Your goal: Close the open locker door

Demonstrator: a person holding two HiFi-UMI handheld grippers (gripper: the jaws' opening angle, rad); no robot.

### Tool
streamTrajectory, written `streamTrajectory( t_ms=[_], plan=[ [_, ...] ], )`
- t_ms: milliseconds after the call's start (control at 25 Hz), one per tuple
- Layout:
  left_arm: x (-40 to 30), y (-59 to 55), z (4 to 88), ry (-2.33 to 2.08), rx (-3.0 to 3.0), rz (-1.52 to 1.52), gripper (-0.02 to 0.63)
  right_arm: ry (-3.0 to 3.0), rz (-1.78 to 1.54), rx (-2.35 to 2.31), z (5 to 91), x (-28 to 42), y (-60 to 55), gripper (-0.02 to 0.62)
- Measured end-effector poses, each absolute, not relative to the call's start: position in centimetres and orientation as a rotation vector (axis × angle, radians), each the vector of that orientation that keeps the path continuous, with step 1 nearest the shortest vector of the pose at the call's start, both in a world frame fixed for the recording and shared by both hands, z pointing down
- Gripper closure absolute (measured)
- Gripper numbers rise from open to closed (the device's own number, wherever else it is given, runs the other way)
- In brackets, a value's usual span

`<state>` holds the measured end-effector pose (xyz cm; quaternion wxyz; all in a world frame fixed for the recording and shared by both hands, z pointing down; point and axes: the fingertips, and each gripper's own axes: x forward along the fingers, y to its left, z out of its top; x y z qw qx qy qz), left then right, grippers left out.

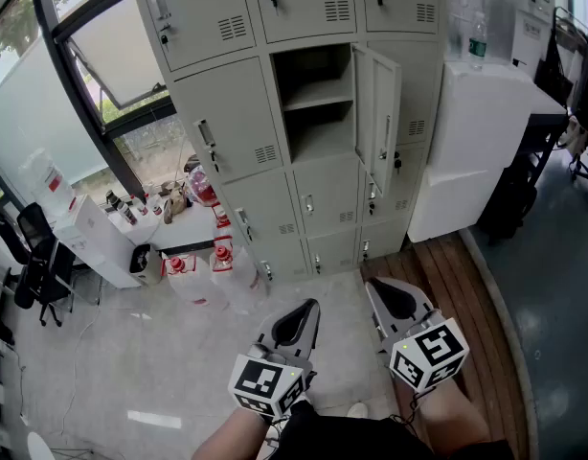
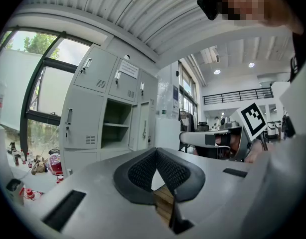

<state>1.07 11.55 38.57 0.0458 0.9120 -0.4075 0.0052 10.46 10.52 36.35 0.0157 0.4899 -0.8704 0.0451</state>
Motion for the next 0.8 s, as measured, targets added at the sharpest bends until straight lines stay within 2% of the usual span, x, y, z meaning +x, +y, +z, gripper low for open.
streamTrajectory(
  t_ms=[800],
  plan=[
    [0.4,11.0,38.7,-1.236,2.784,0.012,0.590,-2.723,0.164,1.492,36.8,9.2,9.6,0.543]
  ],
)
